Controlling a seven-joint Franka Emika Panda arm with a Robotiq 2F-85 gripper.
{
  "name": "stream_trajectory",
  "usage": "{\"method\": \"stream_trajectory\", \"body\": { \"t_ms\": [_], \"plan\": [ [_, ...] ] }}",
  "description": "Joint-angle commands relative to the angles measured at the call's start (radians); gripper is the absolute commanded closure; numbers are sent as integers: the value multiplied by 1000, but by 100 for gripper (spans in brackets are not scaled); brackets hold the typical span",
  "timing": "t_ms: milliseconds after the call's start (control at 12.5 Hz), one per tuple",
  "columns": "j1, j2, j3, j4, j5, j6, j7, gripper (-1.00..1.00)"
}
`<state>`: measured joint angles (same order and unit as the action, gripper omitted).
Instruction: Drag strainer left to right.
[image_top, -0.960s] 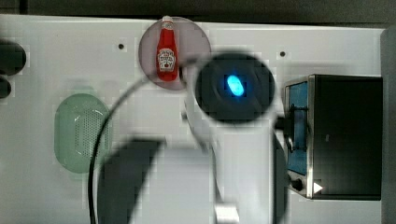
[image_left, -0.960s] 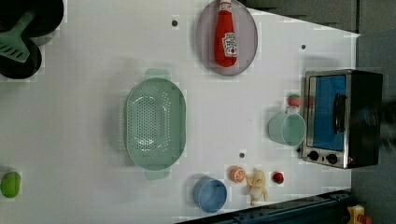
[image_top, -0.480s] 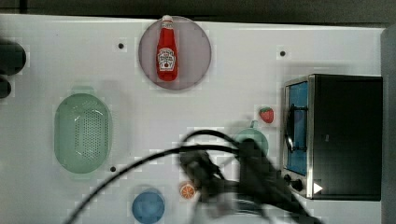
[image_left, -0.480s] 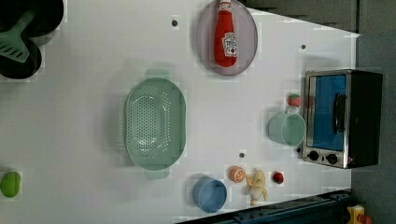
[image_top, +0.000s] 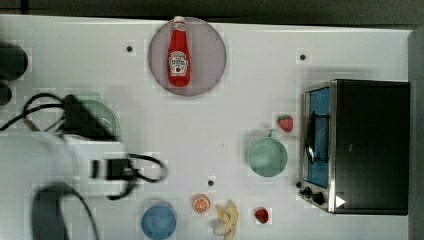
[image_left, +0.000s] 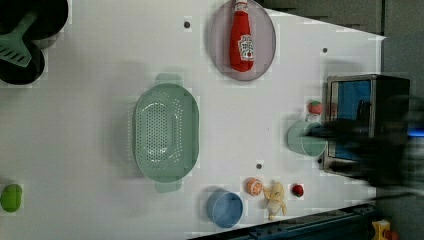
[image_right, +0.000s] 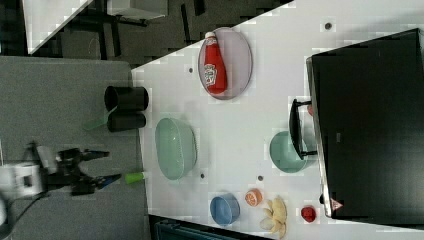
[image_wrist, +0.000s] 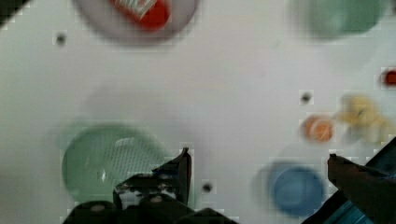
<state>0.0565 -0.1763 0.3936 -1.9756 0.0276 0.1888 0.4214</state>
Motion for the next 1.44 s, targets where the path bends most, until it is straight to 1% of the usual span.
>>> {"method": "stream_trajectory", "body": {
  "t_ms": [80,320,480,720,880,1040,1200,1440],
  "plan": [
    [-7,81,130,-47,-15,101,365,-100],
    [-5,205,207,-97,-16,277,627,-100],
    [-3,277,218,-144,-18,389,755,-100],
    [-1,387,213,-220,-27,567,881,-100],
    [-1,471,204,-248,-51,703,905,-100],
    [1,549,184,-251,-67,801,905,-100],
    [7,610,155,-251,-71,865,906,-100],
    [32,673,99,-251,-80,921,906,-100]
  ]
}}
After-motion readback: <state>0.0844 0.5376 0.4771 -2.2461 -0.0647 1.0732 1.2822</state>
